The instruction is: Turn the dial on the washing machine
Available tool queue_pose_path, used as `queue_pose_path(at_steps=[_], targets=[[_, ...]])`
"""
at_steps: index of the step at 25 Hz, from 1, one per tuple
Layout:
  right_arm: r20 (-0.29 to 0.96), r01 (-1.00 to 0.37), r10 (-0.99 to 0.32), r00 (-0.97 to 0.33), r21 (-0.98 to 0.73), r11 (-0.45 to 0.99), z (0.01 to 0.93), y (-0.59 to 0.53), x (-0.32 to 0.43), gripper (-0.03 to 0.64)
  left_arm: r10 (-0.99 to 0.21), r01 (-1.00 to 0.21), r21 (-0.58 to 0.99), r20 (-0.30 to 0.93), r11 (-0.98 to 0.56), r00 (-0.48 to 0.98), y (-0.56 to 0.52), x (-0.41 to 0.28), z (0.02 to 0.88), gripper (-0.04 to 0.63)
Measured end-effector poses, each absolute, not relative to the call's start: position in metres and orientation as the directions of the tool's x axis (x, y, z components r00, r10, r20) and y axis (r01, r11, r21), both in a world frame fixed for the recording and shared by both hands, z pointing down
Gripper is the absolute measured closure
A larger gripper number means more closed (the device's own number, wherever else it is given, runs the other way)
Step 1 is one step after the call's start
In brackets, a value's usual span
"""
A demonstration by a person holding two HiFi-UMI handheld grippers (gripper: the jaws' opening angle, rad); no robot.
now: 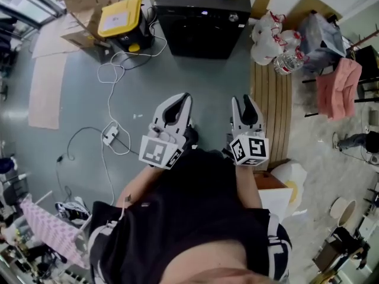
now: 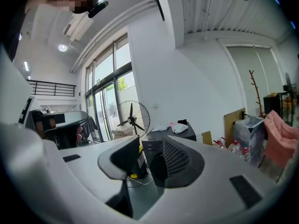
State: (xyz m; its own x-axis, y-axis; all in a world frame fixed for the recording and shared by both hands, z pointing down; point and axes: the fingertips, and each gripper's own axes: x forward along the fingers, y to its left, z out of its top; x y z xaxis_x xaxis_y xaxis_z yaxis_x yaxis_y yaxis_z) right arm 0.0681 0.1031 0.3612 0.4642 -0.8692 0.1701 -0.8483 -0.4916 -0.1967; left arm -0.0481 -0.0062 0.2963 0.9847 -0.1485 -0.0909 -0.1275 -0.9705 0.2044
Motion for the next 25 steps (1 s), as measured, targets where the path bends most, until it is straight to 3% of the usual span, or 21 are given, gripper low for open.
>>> queue_pose_path(at_steps=[14,25], targets=[[0.277,-0.791,-0.81,0.517,-0.207,-0.575,0.441,-0.061,0.289,0.425,-0.104,-0.091,0.215,-0.053,-0.972,0.993,-0.153,0.13,0.337,0.573],[0.463,-0.785,-0.759,0.457,-0.191,-0.59,0.618,-0.201,0.495,0.37,-0.156,-0.154,0.255,0.012,-0.955,0.988,-0.258,0.304,0.433,0.573]])
